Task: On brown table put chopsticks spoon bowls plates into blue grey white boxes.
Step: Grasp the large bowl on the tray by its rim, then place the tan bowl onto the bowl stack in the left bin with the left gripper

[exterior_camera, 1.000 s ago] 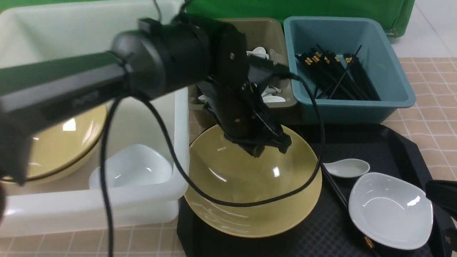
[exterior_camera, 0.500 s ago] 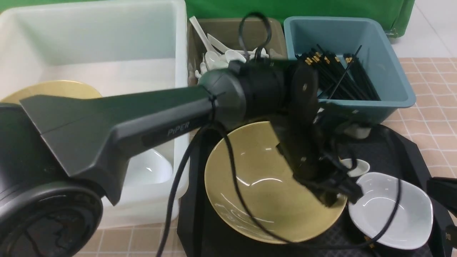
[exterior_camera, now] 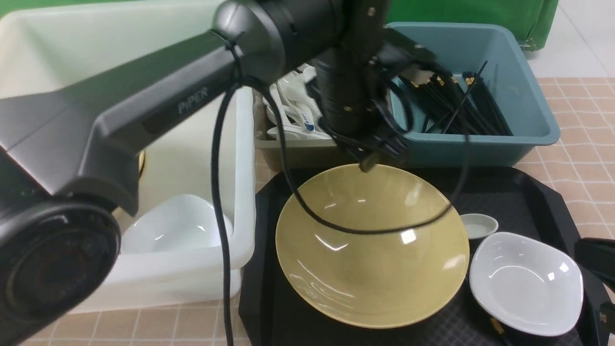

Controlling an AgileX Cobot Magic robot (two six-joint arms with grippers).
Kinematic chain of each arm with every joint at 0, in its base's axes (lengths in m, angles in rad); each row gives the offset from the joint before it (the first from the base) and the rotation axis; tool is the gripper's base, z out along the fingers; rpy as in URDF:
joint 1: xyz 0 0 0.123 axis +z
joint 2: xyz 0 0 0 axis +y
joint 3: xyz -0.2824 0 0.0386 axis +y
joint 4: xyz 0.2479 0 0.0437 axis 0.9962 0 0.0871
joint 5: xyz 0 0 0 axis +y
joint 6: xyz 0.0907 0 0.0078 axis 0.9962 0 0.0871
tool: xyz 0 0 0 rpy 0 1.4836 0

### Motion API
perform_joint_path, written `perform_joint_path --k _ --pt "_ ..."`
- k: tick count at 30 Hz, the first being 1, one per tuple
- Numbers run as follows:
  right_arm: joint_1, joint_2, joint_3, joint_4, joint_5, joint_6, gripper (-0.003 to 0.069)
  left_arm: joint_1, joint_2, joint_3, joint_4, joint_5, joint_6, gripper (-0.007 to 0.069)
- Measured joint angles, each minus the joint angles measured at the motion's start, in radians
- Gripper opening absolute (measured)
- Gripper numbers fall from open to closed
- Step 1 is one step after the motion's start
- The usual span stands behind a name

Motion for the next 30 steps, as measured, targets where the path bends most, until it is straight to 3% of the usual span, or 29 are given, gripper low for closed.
perform_joint_path --k 5,10,14,18,21,23,30 --pt "0.001 0.0 0.0 0.004 0.0 0.0 0.0048 0.043 0.065 0.0 -0.009 0.001 -0.012 0.0436" --pt "0.001 0.0 0.0 0.007 0.0 0.0 0.0048 0.045 0.134 0.0 -0.055 0.0 -0.014 0.0454" --pt "0.003 0.0 0.0 0.007 0.0 0.0 0.0048 0.041 0.178 0.001 -0.081 0.014 -0.007 0.0372" --pt "0.005 0.0 0.0 0.008 0.0 0.0 0.0048 0.041 0.164 0.0 -0.119 0.013 -0.007 0.0182" --pt "0.005 0.0 0.0 0.008 0.0 0.0 0.0048 0.041 0.13 0.0 -0.147 0.016 0.002 0.012" --pt "0.006 0.0 0.0 0.008 0.0 0.0 0.0048 0.037 0.078 0.003 -0.153 0.015 0.013 0.0039" --pt "0.006 0.0 0.0 0.008 0.0 0.0 0.0048 0.046 -0.182 0.011 -0.085 0.022 0.074 0.0008"
